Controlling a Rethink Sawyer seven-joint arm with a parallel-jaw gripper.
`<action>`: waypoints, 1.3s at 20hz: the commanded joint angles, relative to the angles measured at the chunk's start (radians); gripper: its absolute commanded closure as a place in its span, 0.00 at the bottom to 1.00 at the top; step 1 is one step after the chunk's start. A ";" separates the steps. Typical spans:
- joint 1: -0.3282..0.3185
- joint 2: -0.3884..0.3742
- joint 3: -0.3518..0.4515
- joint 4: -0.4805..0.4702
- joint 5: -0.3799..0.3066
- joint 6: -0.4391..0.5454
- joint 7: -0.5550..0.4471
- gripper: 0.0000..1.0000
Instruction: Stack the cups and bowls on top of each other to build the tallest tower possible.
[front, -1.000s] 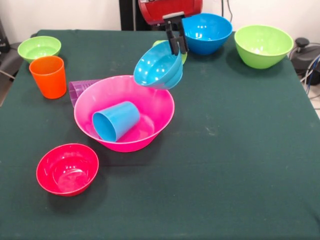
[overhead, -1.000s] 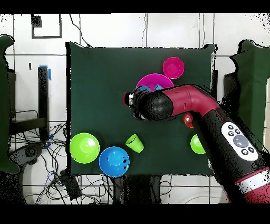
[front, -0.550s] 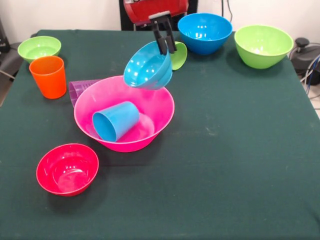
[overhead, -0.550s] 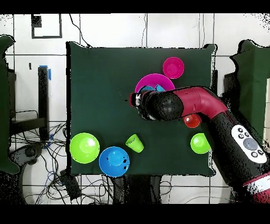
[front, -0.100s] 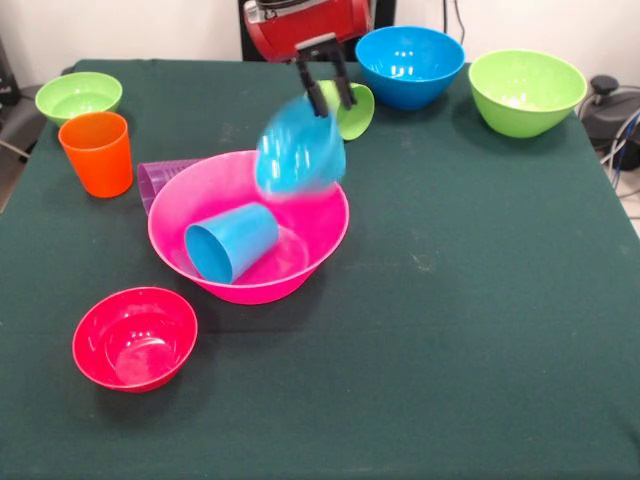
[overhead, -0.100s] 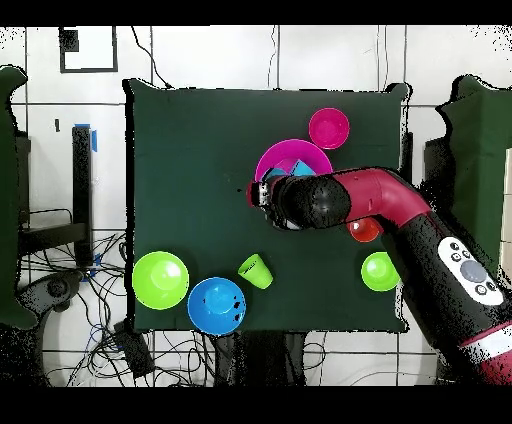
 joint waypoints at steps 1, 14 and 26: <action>0.019 0.031 0.010 -0.023 -0.031 0.097 -0.267 0.00; 0.038 -0.022 0.008 0.048 -0.049 0.025 -0.163 0.00; 0.444 -0.281 -0.233 0.160 -0.067 -0.169 0.371 0.00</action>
